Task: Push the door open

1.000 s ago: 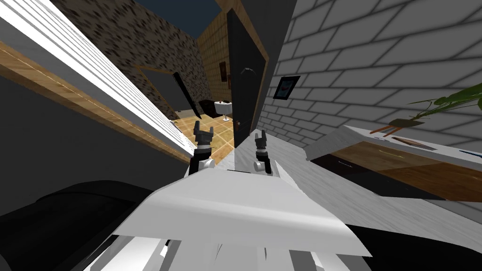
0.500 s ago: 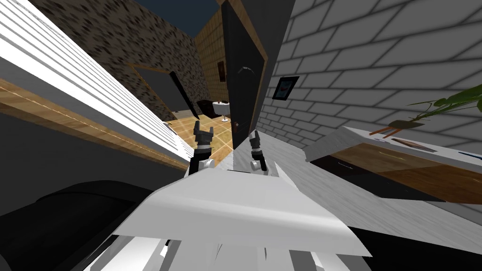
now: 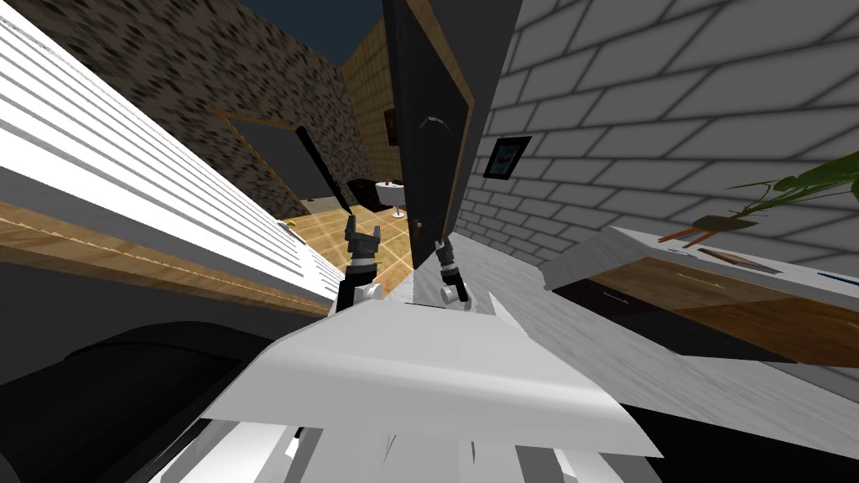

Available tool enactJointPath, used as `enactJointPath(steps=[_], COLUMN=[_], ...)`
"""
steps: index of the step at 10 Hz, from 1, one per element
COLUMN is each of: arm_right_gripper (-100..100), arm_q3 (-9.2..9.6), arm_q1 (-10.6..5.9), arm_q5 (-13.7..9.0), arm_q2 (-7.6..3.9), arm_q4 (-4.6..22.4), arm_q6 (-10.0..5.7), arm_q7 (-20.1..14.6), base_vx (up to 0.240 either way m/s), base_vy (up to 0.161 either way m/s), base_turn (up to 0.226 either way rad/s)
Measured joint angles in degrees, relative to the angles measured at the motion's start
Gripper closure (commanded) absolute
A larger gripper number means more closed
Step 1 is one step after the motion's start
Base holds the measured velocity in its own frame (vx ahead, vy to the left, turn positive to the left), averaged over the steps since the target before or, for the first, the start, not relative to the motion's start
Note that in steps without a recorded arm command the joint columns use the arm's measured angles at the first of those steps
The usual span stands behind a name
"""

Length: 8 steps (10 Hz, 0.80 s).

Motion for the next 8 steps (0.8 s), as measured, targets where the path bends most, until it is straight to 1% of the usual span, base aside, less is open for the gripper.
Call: enactJointPath(steps=[1,2,4,5,7,8], arm_right_gripper=[-100,-100,-100,-100,-100,-100], arm_q3=[1.15,1.97,4.34,5.35,7.25,8.05], arm_q1=[-0.53,-1.40,-3.40,-4.16,-5.23,-6.05], arm_q5=[0.06,-0.04,-0.29,-0.30,-0.39,-0.49], arm_q2=[0.17,0.04,-0.32,-0.16,-0.48,-0.63], arm_q4=[0.74,2.01,4.13,5.20,7.25,8.47], arm_q6=[0.47,0.48,1.37,1.64,1.46,1.36], arm_q7=[-0.18,-0.52,-1.52,-1.80,-2.41,-2.84], base_vx=[0.108,0.157,0.138,0.100,0.094,0.143], base_vy=[-0.037,-0.051,-0.050,-0.019,-0.018,-0.029], base_turn=[-0.020,-0.040,-0.028,-0.023,-0.022,-0.037])
